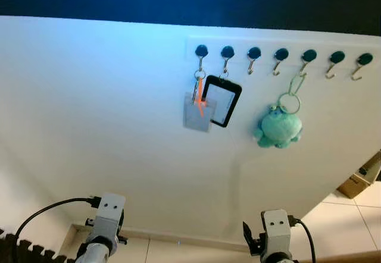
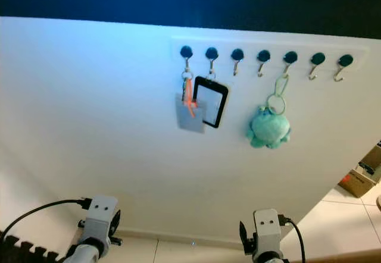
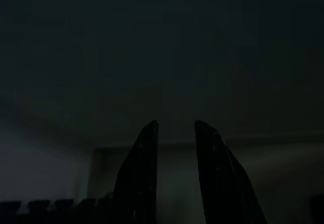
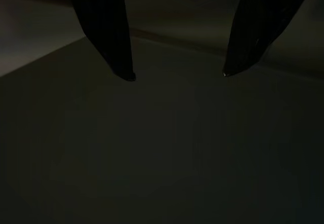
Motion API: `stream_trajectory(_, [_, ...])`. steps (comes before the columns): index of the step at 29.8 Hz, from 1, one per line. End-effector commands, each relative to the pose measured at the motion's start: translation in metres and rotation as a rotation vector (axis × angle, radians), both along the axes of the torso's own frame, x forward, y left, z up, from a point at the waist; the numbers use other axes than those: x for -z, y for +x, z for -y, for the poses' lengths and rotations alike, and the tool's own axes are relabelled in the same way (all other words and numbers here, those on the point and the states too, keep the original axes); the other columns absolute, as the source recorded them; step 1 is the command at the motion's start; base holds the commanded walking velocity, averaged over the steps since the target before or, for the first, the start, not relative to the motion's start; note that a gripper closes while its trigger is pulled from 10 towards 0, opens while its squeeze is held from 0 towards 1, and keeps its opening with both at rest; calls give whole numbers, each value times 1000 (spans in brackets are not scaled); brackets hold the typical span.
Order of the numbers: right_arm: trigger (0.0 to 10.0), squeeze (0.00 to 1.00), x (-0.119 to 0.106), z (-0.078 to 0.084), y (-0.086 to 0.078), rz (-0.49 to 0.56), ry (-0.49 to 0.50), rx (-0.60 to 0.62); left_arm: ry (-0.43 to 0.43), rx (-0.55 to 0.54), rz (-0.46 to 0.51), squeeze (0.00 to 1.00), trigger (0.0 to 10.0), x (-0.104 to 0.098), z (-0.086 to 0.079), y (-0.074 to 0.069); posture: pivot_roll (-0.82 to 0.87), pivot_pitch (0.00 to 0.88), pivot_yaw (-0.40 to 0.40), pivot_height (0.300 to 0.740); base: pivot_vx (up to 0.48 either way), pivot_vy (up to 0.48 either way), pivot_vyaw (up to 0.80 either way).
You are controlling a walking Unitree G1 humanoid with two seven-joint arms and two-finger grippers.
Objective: Hang keys on a hook
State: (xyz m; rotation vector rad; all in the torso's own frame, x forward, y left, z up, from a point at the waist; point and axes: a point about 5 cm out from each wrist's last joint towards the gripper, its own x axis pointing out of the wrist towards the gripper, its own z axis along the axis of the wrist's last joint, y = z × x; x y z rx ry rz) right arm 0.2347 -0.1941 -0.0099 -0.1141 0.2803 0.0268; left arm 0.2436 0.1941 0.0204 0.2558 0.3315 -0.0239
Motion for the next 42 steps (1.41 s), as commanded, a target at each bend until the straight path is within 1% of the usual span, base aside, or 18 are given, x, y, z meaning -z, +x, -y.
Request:
stream_trajectory(1, [10000,0,7,2,-7,-24,5,22,-3,1,-29,0,10000,9,0,-6,73,145,6,740,-401,0,0])
stream_trajectory(14, [10000,0,6,3,-7,1,10,38,1,20,-17,0,10000,8,0,-1,64,141,18,740,-400,0,0])
stream_trajectory(37, [10000,0,7,4,-6,-10,0,16,4,1,-19,0,10000,11,-3,-6,75,150,1,740,-399,0,0])
stream_trajectory(42, [10000,0,8,4,-6,-12,-1,12,5,1,-16,0,10000,12,-3,-6,76,148,0,740,-174,0,0])
